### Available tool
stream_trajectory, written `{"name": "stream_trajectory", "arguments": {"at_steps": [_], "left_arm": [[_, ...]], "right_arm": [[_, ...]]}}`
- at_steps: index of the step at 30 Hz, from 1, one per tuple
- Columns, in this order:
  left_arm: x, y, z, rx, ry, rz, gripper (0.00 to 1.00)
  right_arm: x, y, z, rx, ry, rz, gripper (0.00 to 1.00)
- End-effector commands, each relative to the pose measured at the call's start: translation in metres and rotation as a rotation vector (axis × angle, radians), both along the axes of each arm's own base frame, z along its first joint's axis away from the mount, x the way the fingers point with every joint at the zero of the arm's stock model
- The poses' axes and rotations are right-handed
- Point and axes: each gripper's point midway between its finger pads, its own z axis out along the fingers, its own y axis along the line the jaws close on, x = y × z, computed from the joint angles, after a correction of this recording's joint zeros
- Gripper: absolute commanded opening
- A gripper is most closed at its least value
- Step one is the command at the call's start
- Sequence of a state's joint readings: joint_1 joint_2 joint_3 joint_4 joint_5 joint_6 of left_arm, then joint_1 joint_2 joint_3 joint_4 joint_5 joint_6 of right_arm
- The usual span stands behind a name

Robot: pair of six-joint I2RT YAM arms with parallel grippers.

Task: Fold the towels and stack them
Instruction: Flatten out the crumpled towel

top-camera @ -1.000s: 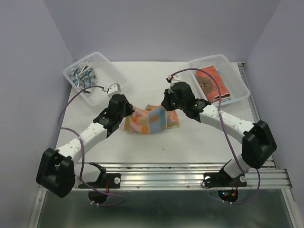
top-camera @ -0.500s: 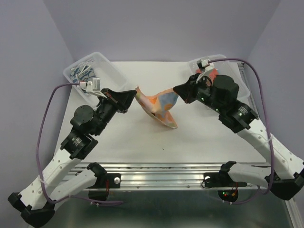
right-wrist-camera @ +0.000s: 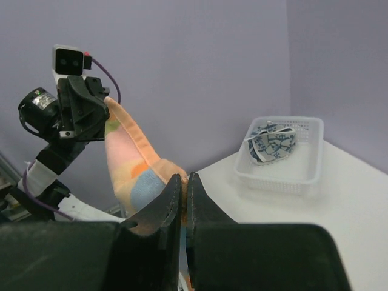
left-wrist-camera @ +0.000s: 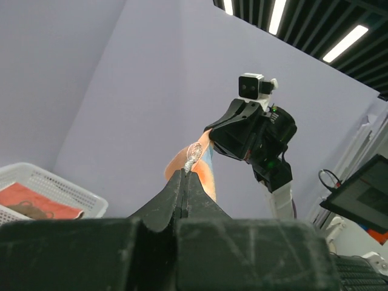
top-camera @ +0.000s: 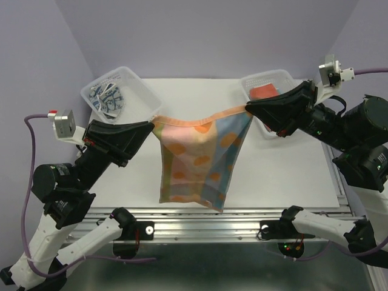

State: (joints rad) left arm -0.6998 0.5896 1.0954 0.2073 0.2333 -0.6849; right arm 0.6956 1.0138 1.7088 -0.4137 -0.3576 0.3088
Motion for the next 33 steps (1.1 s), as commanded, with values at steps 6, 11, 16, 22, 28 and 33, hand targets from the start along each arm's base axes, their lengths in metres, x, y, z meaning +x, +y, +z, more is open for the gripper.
{"name": "stream_trajectory", "arguments": {"at_steps": [6,11,16,22,28,33], "left_arm": [[0.027,-0.001,-0.024,-0.038,0.079,0.069,0.0],[0.104,-0.006,-0.089,0.014,0.299,0.318,0.0],[0.181,-0.015,-0.149,0.146,0.429,0.56,0.0],[0.297,-0.025,-0.225,0.339,0.536,0.62,0.0],[0.384,-0.03,-0.272,0.451,0.585,0.689,0.0],[0.435,-0.031,-0.305,0.524,0.597,0.708,0.0]], "right_arm": [[0.054,-0.011,-0.027,-0.013,0.106,-0.256,0.01],[0.132,-0.022,-0.088,-0.125,0.197,-0.587,0.01],[0.221,-0.023,-0.167,-0.288,0.275,-0.794,0.01],[0.32,-0.038,-0.234,-0.33,0.318,-0.769,0.01],[0.387,-0.035,-0.284,-0.412,0.355,-0.741,0.01],[0.434,-0.037,-0.319,-0.478,0.32,-0.743,0.01]]}}
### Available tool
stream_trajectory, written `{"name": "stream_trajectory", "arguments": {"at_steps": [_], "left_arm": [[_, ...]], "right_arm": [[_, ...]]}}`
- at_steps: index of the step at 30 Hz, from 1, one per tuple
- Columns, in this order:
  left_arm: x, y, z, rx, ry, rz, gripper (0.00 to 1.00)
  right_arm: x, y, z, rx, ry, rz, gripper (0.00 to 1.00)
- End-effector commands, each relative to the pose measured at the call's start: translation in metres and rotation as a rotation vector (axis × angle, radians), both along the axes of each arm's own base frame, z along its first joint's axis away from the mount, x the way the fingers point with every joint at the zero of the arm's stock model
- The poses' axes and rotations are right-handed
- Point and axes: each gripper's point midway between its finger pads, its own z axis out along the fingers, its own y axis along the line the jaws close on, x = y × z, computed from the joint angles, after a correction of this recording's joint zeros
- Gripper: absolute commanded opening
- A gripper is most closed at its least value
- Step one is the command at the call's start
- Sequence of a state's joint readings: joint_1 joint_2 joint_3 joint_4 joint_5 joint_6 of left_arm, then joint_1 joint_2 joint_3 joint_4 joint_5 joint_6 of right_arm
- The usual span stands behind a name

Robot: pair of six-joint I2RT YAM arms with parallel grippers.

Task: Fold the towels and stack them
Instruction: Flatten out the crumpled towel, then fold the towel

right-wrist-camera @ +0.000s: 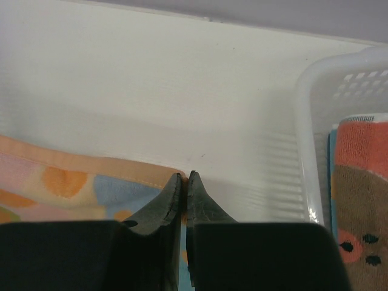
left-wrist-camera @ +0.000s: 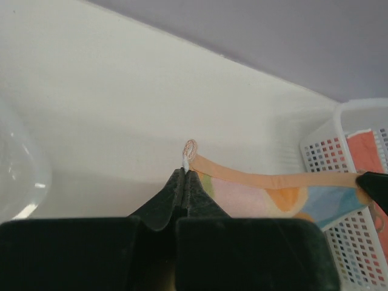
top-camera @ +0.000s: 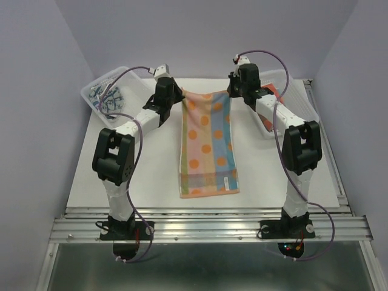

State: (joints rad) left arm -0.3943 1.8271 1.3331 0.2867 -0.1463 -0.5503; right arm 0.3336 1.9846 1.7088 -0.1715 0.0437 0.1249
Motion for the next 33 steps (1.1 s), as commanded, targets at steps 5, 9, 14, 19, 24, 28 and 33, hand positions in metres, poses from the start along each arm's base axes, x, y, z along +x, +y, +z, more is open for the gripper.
{"name": "stream_trajectory", "arguments": {"at_steps": [5,9,14,19,24,28,33], "left_arm": [[0.06,-0.006,0.017,0.051,-0.106,-0.018,0.0],[0.062,-0.004,0.011,0.065,-0.105,-0.024,0.0],[0.044,0.0,0.003,0.05,-0.09,-0.031,0.0],[0.018,0.002,-0.002,0.009,-0.087,-0.053,0.0],[-0.02,0.007,-0.012,-0.039,-0.078,-0.076,0.0],[-0.052,0.009,-0.014,-0.081,-0.097,-0.101,0.0],[-0.093,0.005,-0.026,-0.118,-0.09,-0.131,0.0]], "right_arm": [[0.056,0.004,0.027,-0.026,-0.165,0.065,0.01],[0.058,0.005,0.015,-0.027,-0.149,0.071,0.01],[0.041,0.011,0.018,0.008,-0.137,0.122,0.01],[0.008,0.015,0.007,0.063,-0.081,0.17,0.01],[-0.041,0.011,-0.029,0.124,0.045,0.165,0.01],[-0.075,0.007,-0.03,0.188,0.069,0.159,0.01],[-0.124,0.02,-0.03,0.24,0.104,0.207,0.01]]}}
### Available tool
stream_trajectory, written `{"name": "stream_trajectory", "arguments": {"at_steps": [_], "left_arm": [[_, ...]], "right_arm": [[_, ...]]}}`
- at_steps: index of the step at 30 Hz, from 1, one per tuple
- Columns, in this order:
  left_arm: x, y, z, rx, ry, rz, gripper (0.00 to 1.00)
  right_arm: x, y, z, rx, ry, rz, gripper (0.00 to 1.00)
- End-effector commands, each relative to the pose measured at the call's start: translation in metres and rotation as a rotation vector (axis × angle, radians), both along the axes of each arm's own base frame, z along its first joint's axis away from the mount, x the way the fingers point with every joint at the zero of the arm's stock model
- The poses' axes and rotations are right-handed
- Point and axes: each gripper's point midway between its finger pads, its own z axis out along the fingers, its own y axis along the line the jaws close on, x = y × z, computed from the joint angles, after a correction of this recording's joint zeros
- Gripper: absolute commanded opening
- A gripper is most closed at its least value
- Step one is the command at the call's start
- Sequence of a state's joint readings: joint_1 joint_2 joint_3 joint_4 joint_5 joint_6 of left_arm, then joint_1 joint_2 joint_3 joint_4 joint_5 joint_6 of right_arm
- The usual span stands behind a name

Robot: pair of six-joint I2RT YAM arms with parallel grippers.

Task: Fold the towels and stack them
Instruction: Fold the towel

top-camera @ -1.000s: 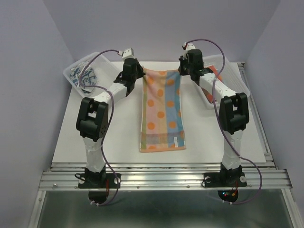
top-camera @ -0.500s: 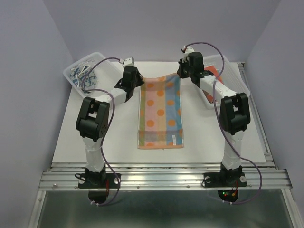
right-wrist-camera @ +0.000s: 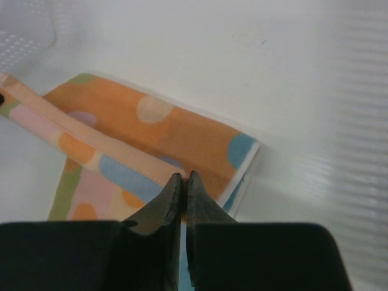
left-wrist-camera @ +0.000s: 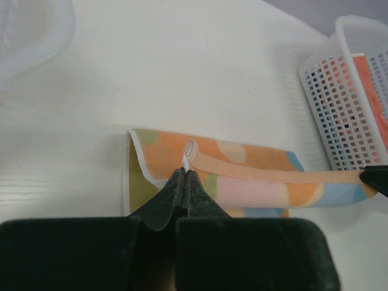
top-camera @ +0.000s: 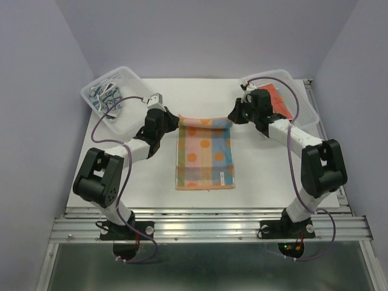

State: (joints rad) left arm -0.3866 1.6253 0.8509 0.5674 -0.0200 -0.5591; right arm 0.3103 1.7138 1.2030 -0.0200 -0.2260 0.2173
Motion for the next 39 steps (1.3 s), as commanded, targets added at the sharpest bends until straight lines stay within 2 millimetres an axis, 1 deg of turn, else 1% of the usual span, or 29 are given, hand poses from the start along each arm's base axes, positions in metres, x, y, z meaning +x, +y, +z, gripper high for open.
{"name": "stream_trajectory", "arguments": {"at_steps": [1,2,3,4,5,7,8,9,10,11,12,13,14,15,18,20,21,23,25,26,29,30,31,32,34,35,37,38,39], "left_arm": [[-0.019,-0.012,0.028,-0.076,-0.099,-0.03,0.0],[-0.024,-0.012,0.025,-0.076,-0.096,-0.032,0.0],[-0.032,-0.009,0.023,-0.083,-0.091,-0.022,0.0],[-0.038,-0.009,0.022,-0.086,-0.093,-0.027,0.0],[-0.049,-0.008,0.02,-0.093,-0.097,-0.034,0.0],[-0.059,-0.005,0.02,-0.107,-0.099,-0.021,0.0],[-0.064,-0.004,0.018,-0.12,-0.095,-0.014,0.0],[-0.074,-0.003,0.016,-0.126,-0.096,-0.017,0.0],[-0.078,-0.003,0.013,-0.13,-0.092,-0.02,0.0],[-0.083,-0.005,0.013,-0.142,-0.089,-0.025,0.0],[-0.092,-0.008,0.008,-0.144,-0.081,-0.042,0.0],[-0.096,-0.009,0.006,-0.145,-0.078,-0.042,0.0],[-0.101,-0.01,0.003,-0.149,-0.07,-0.045,0.0],[-0.109,-0.01,-0.002,-0.156,-0.059,-0.042,0.0],[-0.122,-0.005,-0.008,-0.168,-0.051,-0.031,0.0],[-0.128,-0.002,-0.012,-0.166,-0.046,-0.025,0.0],[-0.132,0.002,-0.02,-0.161,-0.031,-0.02,0.0],[-0.137,0.002,-0.022,-0.169,-0.026,-0.021,0.0],[-0.142,0.001,-0.028,-0.17,-0.012,-0.029,0.0],[-0.143,0.002,-0.031,-0.168,-0.005,-0.028,0.0],[-0.149,0.0,-0.04,-0.165,0.021,-0.042,0.0],[-0.152,0.0,-0.045,-0.161,0.033,-0.046,0.0],[-0.155,-0.002,-0.05,-0.159,0.049,-0.062,0.0],[-0.158,-0.003,-0.053,-0.158,0.062,-0.073,0.0],[-0.166,-0.005,-0.066,-0.156,0.106,-0.093,0.0],[-0.171,-0.004,-0.074,-0.166,0.134,-0.09,0.0],[-0.18,-0.005,-0.079,-0.185,0.162,-0.104,0.0],[-0.188,-0.004,-0.086,-0.186,0.184,-0.111,0.0],[-0.191,-0.005,-0.083,-0.209,0.185,-0.117,0.0]], "right_arm": [[-0.029,0.015,0.019,0.075,-0.035,0.032,0.01],[-0.039,0.015,0.008,0.064,-0.01,0.025,0.01],[-0.047,0.013,0.016,0.068,-0.022,0.021,0.01],[-0.052,0.012,0.016,0.068,-0.021,0.013,0.01],[-0.061,0.008,0.017,0.07,-0.021,-0.004,0.01],[-0.071,0.006,0.016,0.07,-0.018,-0.007,0.01],[-0.077,0.007,0.015,0.068,-0.015,-0.012,0.01],[-0.085,0.007,0.007,0.058,0.001,-0.011,0.01],[-0.092,0.006,0.009,0.059,-0.003,-0.01,0.01],[-0.099,0.009,0.007,0.059,0.003,-0.012,0.01],[-0.104,0.009,0.004,0.058,0.008,-0.012,0.01],[-0.114,0.009,0.0,0.056,0.013,-0.007,0.01],[-0.117,0.008,-0.001,0.057,0.014,-0.014,0.01],[-0.124,0.006,-0.004,0.063,0.022,-0.027,0.01],[-0.134,0.005,-0.008,0.079,0.033,-0.03,0.01],[-0.145,0.007,-0.017,0.08,0.053,-0.011,0.01],[-0.148,0.009,-0.014,0.096,0.051,-0.01,0.01],[-0.154,0.012,-0.017,0.114,0.051,0.005,0.01],[-0.162,0.012,-0.028,0.116,0.075,0.007,0.01],[-0.162,0.012,-0.028,0.12,0.076,0.006,0.01],[-0.169,0.014,-0.043,0.121,0.114,0.01,0.03],[-0.171,0.015,-0.046,0.123,0.123,0.011,0.03],[-0.174,0.015,-0.055,0.117,0.139,0.011,0.03],[-0.176,0.016,-0.057,0.121,0.146,0.013,0.04],[-0.183,0.017,-0.067,0.129,0.18,0.015,0.06],[-0.187,0.018,-0.07,0.136,0.192,0.019,0.09],[-0.195,0.017,-0.081,0.138,0.223,0.021,0.11],[-0.2,0.017,-0.084,0.147,0.244,0.019,0.13],[-0.205,0.017,-0.088,0.147,0.26,0.022,0.13]]}}
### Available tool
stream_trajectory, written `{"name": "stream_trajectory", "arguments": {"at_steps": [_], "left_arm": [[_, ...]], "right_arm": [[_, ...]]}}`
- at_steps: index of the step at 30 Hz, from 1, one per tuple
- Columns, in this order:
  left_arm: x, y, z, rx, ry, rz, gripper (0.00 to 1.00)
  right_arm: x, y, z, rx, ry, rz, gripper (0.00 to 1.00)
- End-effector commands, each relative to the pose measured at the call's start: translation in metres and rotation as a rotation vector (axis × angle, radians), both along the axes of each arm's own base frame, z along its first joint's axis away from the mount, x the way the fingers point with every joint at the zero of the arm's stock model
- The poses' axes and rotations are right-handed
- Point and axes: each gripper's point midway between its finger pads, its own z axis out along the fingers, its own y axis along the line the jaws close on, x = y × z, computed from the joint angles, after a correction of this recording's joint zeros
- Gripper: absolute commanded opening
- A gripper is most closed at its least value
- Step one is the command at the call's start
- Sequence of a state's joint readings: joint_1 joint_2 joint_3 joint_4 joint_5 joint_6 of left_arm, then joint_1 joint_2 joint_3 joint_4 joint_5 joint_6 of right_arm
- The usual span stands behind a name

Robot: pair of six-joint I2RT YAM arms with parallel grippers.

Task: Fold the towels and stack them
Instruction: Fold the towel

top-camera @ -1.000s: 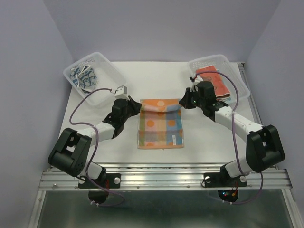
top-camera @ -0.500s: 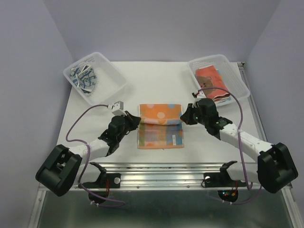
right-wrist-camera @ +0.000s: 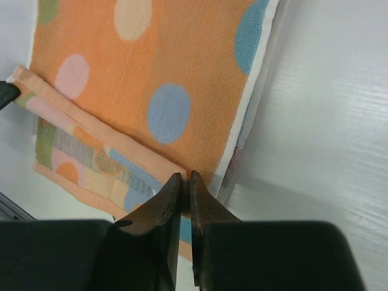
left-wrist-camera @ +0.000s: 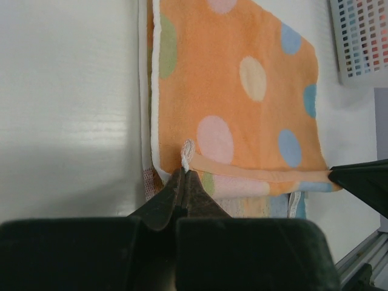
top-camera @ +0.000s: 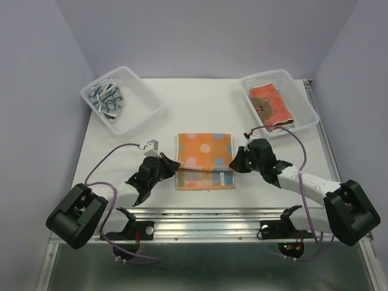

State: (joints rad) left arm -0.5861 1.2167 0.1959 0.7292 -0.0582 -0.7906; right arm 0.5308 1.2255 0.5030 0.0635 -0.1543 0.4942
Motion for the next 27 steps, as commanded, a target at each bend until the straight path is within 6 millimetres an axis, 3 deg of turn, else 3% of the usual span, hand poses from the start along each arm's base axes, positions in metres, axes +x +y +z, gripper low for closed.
{"name": "stream_trajectory", "arguments": {"at_steps": [1,3,4,5,6,9,10,11,14,16,20,21,22,23,24,25,27], "left_arm": [[-0.024,-0.006,-0.006,-0.069,0.042,-0.044,0.03],[-0.038,0.0,-0.018,-0.058,0.091,-0.042,0.08],[-0.04,0.0,-0.009,-0.086,0.078,-0.041,0.14],[-0.05,0.003,-0.019,-0.068,0.123,-0.04,0.18],[-0.055,0.007,-0.022,-0.067,0.145,-0.027,0.21],[-0.06,0.009,0.004,-0.124,0.105,-0.014,0.33],[-0.06,0.011,0.01,-0.126,0.089,-0.008,0.48],[-0.061,0.011,0.017,-0.13,0.072,-0.013,0.97],[-0.06,0.014,0.044,-0.154,0.003,-0.01,0.99],[-0.057,0.016,0.06,-0.167,-0.032,0.003,0.99],[-0.044,0.025,0.066,-0.121,-0.051,0.072,0.99],[-0.036,0.03,0.065,-0.076,-0.042,0.116,0.99],[-0.032,0.032,0.064,-0.049,-0.034,0.132,0.99],[-0.028,0.032,0.064,-0.019,-0.028,0.137,0.99],[-0.021,0.029,0.076,-0.007,-0.035,0.143,0.99],[-0.016,0.029,0.062,0.054,0.013,0.149,0.99],[-0.009,0.023,0.056,0.117,0.068,0.14,0.99]], "right_arm": [[-0.019,0.006,-0.014,0.048,0.05,0.014,0.15],[-0.033,0.008,-0.015,0.077,0.081,0.03,0.31],[-0.04,0.006,-0.019,0.077,0.101,0.032,0.36],[-0.05,0.004,-0.018,0.096,0.113,0.037,0.53],[-0.055,0.003,-0.016,0.105,0.113,0.034,0.58],[-0.067,-0.005,-0.002,0.116,0.105,0.025,0.72],[-0.066,-0.007,0.005,0.115,0.086,0.021,0.73],[-0.065,-0.008,0.014,0.119,0.062,0.018,0.75],[-0.057,-0.01,0.041,0.112,-0.026,0.024,0.83],[-0.053,-0.001,0.053,0.124,-0.039,0.064,1.0],[-0.036,0.023,0.056,0.125,-0.034,0.136,1.0],[-0.024,0.03,0.068,0.122,-0.065,0.14,1.0],[-0.021,0.028,0.056,0.092,-0.044,0.127,1.0],[-0.012,0.028,0.054,0.064,-0.038,0.107,1.0],[0.008,0.026,0.055,0.024,-0.042,0.024,1.0],[0.014,0.022,0.05,-0.009,-0.019,-0.016,1.0],[0.023,0.025,0.049,-0.039,-0.008,-0.022,1.0]]}}
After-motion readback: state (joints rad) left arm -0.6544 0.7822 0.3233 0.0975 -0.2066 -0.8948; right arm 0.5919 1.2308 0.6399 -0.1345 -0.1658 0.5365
